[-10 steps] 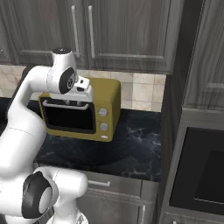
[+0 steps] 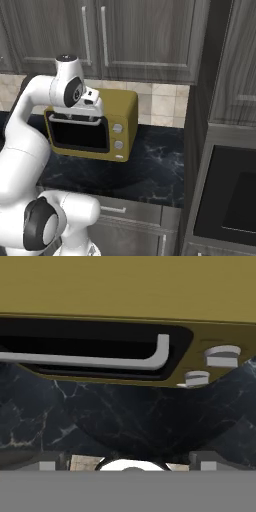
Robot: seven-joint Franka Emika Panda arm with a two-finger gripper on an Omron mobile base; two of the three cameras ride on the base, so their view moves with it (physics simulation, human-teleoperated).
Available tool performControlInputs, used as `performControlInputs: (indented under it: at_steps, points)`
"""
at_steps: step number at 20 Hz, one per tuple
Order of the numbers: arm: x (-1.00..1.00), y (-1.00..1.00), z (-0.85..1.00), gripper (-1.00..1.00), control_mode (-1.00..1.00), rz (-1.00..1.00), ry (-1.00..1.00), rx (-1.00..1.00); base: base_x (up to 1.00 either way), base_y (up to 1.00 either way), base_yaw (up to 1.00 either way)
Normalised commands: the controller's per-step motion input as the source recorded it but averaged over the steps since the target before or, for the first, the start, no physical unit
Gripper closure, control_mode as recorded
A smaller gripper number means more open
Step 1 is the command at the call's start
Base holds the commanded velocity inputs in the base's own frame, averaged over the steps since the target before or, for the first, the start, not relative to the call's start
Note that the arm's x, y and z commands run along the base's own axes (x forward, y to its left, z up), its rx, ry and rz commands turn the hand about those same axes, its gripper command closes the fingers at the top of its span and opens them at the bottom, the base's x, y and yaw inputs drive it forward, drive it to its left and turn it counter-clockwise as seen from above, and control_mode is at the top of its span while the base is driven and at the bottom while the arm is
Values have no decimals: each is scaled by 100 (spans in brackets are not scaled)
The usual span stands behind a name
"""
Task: Move the bowls from the cabinet to the plates on the dining table.
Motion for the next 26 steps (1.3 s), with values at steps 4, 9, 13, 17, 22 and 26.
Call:
performControlInputs:
  at_steps: [4, 9, 13, 17, 22, 26]
  points:
    - [-18, 3, 0, -100, -100, 0, -4, 0, 0, 0, 0]
    - [-12, 0, 0, -100, -100, 0, -12, 0, 0, 0, 0]
    - [-15, 5, 0, -100, -100, 0, -18, 0, 0, 0, 0]
    - [-19, 13, 0, -100, -100, 0, -20, -1, 0, 0, 0]
    - [-11, 9, 3, -100, -100, 0, -18, 0, 0, 0, 0]
    - [0, 0, 19, -100, -100, 0, -14, 0, 0, 0, 0]
